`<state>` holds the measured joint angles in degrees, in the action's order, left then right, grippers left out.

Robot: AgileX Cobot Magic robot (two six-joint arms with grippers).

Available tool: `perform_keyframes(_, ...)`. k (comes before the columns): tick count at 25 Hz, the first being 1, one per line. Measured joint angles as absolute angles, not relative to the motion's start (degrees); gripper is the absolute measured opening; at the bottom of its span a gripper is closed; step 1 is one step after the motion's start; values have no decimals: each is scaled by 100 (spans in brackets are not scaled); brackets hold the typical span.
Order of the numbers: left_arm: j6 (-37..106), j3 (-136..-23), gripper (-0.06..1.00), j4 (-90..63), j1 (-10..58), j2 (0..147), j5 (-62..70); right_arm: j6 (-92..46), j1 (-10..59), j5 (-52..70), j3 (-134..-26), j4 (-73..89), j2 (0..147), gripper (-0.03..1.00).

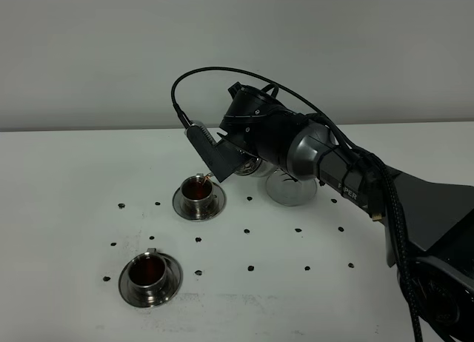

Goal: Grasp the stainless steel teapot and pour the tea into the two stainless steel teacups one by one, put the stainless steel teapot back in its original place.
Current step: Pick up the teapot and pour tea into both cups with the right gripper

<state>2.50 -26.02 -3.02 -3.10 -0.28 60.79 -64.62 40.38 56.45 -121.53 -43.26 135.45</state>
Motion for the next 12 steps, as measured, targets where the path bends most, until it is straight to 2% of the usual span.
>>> perform_keyframes(12,250,-2602,24,-302,-310,-28,6079,-6462,4038,5631,-12153,-4385,13545,19)
